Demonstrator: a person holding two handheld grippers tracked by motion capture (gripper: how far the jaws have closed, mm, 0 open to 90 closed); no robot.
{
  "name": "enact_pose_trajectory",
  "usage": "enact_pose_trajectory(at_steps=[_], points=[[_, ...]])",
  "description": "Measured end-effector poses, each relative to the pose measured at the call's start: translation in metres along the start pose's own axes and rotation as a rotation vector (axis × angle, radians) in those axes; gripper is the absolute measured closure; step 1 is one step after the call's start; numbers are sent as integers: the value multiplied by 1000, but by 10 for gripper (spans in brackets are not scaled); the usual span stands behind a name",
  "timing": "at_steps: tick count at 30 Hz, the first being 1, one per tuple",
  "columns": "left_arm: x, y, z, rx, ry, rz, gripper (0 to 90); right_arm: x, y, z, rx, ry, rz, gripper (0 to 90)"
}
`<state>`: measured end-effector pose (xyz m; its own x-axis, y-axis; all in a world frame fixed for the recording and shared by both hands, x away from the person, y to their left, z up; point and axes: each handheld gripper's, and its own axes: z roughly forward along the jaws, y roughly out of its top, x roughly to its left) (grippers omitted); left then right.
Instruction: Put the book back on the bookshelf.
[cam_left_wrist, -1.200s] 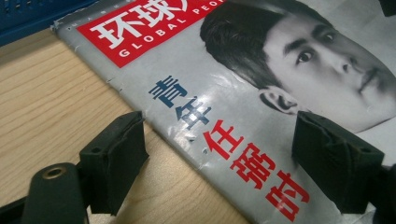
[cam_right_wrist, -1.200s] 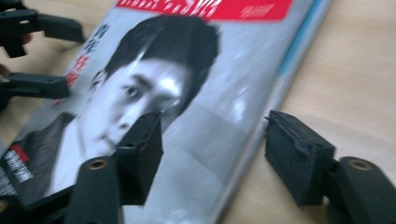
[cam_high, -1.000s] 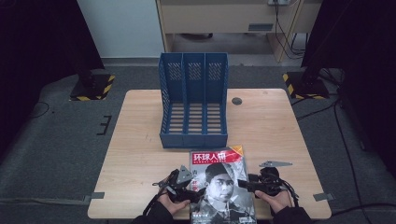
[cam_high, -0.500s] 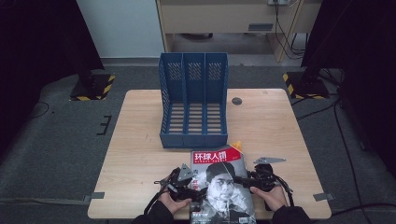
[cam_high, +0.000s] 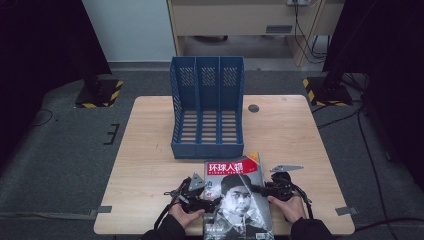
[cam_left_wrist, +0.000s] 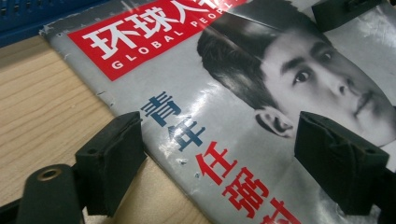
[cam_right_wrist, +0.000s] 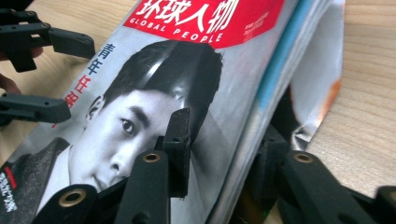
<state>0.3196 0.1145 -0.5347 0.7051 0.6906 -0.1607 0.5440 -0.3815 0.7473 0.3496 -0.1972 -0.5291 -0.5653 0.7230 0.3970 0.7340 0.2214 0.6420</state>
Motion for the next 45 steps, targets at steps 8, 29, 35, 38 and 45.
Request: enact_pose_trajectory(at_steps=[8,29,35,38,45], points=[[5,1,-1,-14,-2,-39,191,3,3,-7,-32,34,-16,835],[8,2,-3,-26,-42,-76,148,13,9,-28,-156,168,-90,870],[8,1,-1,-18,-54,-74,132,13,11,-35,-197,191,-106,870],[9,1,-1,-20,-61,-68,122,15,12,-38,-214,209,-124,870],[9,1,2,-27,-127,-74,90,19,14,-46,-275,277,-156,870]])
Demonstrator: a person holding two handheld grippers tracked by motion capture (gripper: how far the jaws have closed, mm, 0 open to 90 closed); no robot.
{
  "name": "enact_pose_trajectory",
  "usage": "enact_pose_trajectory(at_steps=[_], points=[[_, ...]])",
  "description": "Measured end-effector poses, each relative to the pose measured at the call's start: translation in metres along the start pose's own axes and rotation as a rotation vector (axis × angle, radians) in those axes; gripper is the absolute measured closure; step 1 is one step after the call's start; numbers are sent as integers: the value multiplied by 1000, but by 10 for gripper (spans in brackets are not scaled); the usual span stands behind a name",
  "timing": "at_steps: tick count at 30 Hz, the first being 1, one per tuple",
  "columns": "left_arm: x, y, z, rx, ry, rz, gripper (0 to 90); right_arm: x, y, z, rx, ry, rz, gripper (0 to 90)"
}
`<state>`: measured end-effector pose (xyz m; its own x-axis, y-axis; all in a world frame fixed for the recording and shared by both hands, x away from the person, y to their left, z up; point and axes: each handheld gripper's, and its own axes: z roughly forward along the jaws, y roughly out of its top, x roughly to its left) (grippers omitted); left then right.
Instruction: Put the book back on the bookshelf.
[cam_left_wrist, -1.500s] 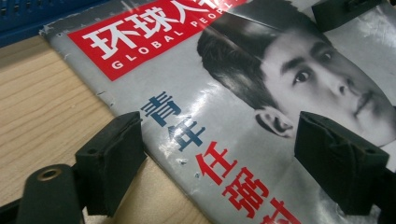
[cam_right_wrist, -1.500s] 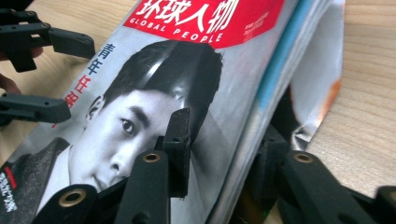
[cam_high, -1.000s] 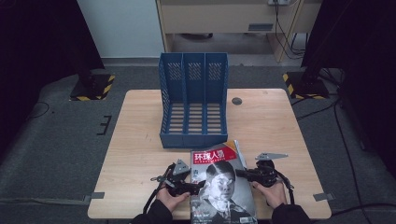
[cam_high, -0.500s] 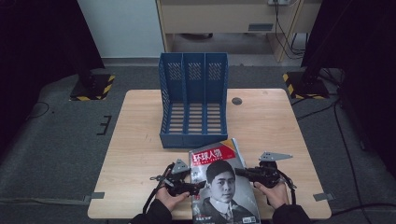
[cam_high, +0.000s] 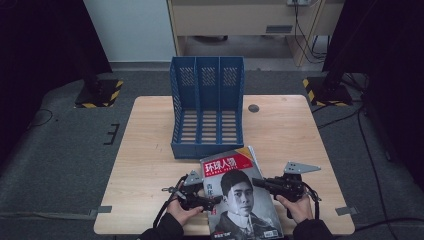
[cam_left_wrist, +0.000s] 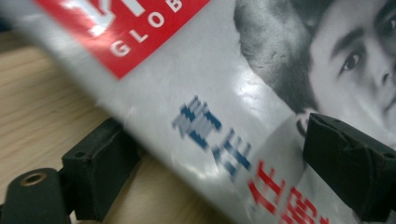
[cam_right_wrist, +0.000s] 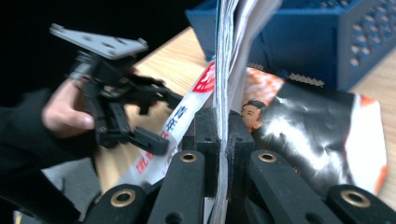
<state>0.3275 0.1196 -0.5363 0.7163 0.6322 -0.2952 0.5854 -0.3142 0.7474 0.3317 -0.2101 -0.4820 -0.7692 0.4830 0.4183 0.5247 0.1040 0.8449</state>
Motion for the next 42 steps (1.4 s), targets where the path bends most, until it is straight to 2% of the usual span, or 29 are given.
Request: enact_pose_trajectory(at_steps=[3,6,8,12,16,18,22,25,27,28,30,33,37,40,42], points=[[-2,0,1,8,-5,19,109,0,-1,2,11,-18,2,869],[-2,0,1,1,2,11,138,-5,-4,4,30,-57,21,867],[-1,1,0,-1,11,9,194,-6,-6,6,49,-96,23,862],[-2,1,0,10,11,21,341,-10,-11,13,122,-190,19,830],[-4,3,-1,30,-4,12,427,-13,-17,21,196,-235,33,832],[-4,3,-1,35,-10,5,452,-14,-18,23,211,-237,32,837],[-3,3,0,37,-32,-20,456,-14,-19,25,196,-232,31,843],[-3,4,0,38,-40,-18,455,-15,-18,26,191,-225,26,845],[-3,4,1,39,-30,-10,472,-14,-18,27,190,-226,24,845],[-3,4,1,35,-20,-12,510,-15,-18,27,193,-230,21,840],[-2,4,1,36,-22,-20,536,-16,-18,27,199,-244,16,796],[-3,3,1,35,-16,-19,544,-16,-18,26,209,-302,-17,693],[-2,2,1,28,-17,-19,547,-16,-18,21,212,-389,-28,544],[-2,2,1,24,-21,-25,547,-18,-19,16,215,-408,-6,524],[-1,2,0,28,-25,-28,546,-19,-21,17,237,-410,2,507]])
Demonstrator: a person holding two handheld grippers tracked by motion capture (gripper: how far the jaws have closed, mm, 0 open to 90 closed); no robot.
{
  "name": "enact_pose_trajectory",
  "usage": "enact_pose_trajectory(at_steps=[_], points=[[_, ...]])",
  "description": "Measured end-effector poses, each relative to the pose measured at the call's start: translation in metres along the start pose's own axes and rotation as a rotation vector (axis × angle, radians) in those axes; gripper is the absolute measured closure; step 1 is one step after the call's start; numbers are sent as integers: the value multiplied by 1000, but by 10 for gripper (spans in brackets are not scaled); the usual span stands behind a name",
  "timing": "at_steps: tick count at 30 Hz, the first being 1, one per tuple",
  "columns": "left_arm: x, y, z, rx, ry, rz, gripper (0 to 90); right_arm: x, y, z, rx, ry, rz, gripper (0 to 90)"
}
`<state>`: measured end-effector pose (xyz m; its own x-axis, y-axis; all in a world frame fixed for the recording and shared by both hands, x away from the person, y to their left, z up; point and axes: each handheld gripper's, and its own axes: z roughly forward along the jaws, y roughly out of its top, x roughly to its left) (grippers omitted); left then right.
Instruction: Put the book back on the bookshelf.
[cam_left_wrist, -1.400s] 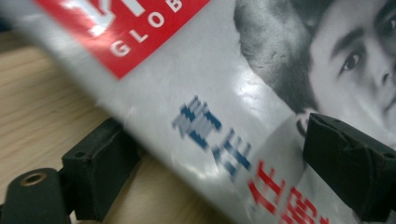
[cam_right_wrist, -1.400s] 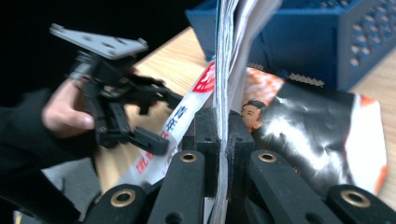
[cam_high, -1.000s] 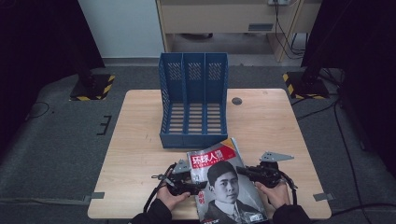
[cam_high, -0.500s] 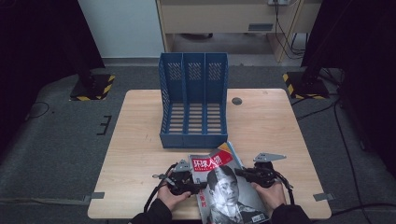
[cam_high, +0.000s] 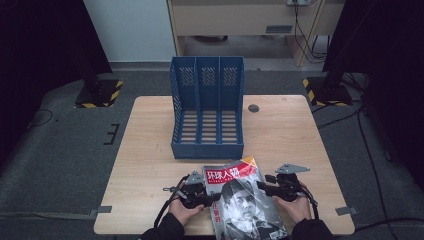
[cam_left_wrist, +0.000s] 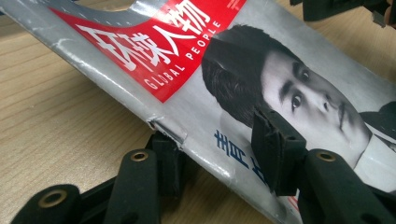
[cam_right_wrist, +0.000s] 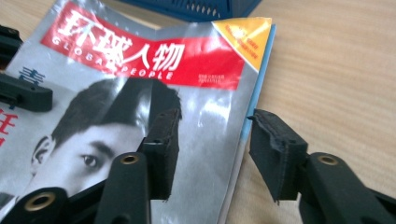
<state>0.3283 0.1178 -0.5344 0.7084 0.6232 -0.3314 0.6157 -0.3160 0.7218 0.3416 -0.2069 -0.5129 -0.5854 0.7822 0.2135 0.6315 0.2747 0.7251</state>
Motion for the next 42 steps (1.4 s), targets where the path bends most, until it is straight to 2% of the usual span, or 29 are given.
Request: enact_pose_trajectory(at_steps=[3,4,5,9,16,20,24,27,31,34,36,42], points=[[1,1,0,2,-12,-6,533,2,-2,6,44,-3,-10,495],[1,1,0,5,-13,6,526,4,-3,8,58,-7,-13,486],[1,1,0,3,-14,15,517,6,-3,10,67,-23,-38,486],[1,1,2,-9,-8,31,495,6,-4,12,80,-31,-48,489],[6,2,2,-17,-15,-6,526,6,-4,14,74,-33,-26,514],[5,4,3,1,-17,21,509,6,-3,16,59,-20,-28,515],[3,5,3,7,-5,30,501,7,-3,18,46,-6,-38,499],[4,6,4,2,-1,15,514,7,-2,17,44,-5,-29,502],[5,7,6,-4,6,5,531,8,-5,15,69,-15,-27,487],[5,7,6,-4,5,-3,532,9,-6,16,59,-15,-24,491],[5,8,6,0,-3,-15,538,8,-6,16,60,-5,-10,505],[7,9,6,14,-26,-31,563,7,-5,18,52,7,-16,517]])
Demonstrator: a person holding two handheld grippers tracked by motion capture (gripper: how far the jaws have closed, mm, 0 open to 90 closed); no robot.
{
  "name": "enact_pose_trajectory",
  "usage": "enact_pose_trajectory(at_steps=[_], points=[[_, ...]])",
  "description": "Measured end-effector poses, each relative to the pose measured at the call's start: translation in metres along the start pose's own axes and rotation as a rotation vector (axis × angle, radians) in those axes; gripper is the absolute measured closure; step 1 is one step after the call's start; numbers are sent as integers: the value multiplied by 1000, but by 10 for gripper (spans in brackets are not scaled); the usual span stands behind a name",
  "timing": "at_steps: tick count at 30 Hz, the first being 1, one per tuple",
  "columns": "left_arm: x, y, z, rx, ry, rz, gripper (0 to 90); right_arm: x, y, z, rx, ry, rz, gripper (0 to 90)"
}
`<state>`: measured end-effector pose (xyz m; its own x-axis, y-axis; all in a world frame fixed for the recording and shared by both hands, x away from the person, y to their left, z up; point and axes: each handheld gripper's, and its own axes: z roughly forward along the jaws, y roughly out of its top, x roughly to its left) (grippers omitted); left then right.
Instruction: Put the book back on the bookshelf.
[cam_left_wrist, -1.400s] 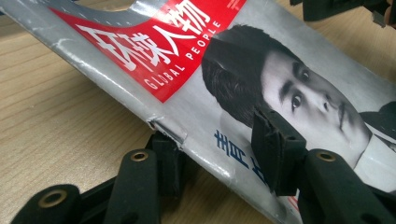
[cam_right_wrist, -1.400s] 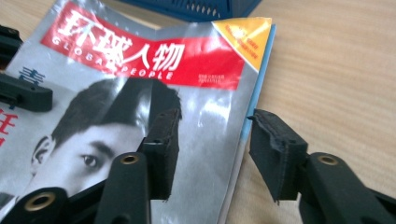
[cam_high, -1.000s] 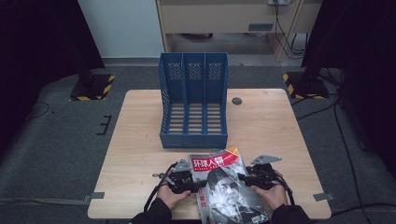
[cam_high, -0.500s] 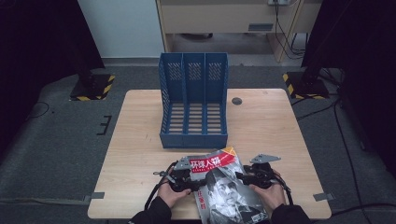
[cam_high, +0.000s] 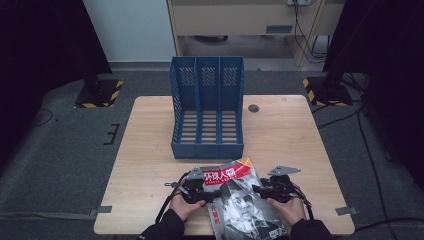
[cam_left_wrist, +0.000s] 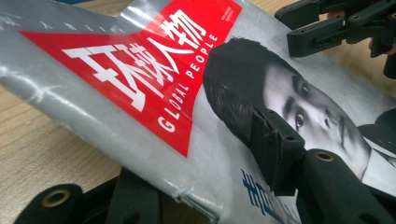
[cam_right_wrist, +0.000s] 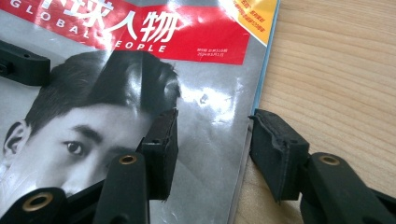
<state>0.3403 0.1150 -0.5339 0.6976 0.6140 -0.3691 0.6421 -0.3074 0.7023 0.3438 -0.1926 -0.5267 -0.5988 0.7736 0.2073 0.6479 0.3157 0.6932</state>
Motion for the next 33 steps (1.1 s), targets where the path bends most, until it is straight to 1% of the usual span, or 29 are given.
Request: enact_pose_trajectory(at_steps=[3,7,11,13,14,15,16,18,21,22,24,26,28,30,33], points=[[1,1,0,11,-10,-13,591,0,0,1,-6,6,5,519],[0,3,1,20,-5,-27,628,-1,1,1,-14,11,-1,527],[-3,6,-3,4,-9,-41,682,-1,1,1,-18,14,-8,509],[-5,7,-5,-6,-5,-43,704,-1,2,-1,-20,17,-16,481],[-6,8,-6,-11,-2,-45,714,0,2,-2,-24,18,-6,470],[-7,9,-7,-15,0,-43,722,-2,3,-3,-35,16,-15,467],[-7,10,-8,-21,0,-45,728,-2,3,-5,-46,13,-6,457],[-7,12,-12,-26,-2,-60,747,-5,4,-8,-57,-5,-10,435],[-8,16,-17,-35,2,-70,768,-10,5,-12,-71,-29,5,399],[-8,18,-19,-36,3,-71,776,-12,5,-13,-73,-39,2,389],[-8,20,-23,-40,7,-76,789,-15,5,-16,-74,-53,10,362],[-7,23,-26,-42,12,-80,800,-18,4,-16,-78,-71,3,341],[-7,25,-29,-43,9,-89,812,-20,3,-16,-68,-91,8,326],[-7,27,-32,-47,5,-91,824,-21,3,-16,-55,-110,-2,313],[-7,31,-37,-54,-3,-99,843,-23,2,-17,-54,-129,-5,302]])
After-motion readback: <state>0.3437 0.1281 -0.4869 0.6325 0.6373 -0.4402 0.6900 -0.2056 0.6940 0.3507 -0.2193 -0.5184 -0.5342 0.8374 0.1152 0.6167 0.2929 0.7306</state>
